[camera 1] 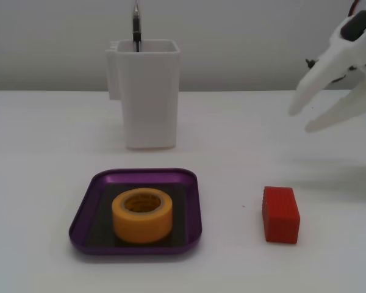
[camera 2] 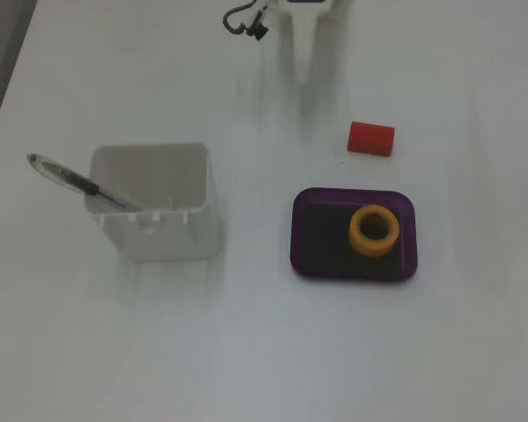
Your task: Remove the yellow tape from the box.
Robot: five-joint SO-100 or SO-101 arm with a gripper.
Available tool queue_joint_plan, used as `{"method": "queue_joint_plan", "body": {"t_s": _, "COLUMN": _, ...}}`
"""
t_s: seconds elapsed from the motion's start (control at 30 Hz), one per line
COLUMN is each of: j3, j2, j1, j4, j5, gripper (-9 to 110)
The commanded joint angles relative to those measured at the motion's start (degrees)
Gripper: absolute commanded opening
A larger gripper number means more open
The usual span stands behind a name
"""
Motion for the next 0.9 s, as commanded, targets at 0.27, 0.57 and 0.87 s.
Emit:
{"method": "queue_joint_plan", "body": {"t_s": 0.27, "j3": -29.0, "j2": -33.9, "j1": 1.7, "j4": -0.4, "j5": -8.7, "gripper": 11}}
{"method": "queue_joint_plan", "body": {"t_s": 0.57, "j3": -62.1, "j2": -80.9, "j1": -12.0, "j4": 7.0, "j5": -8.3, "gripper": 16}}
{"method": "queue_joint_plan", "body": {"t_s": 0.87, "j3": -84.8, "j2": -110.7, "j1": -13.6, "j4": 6.3, "j5": -6.6, "gripper": 15}}
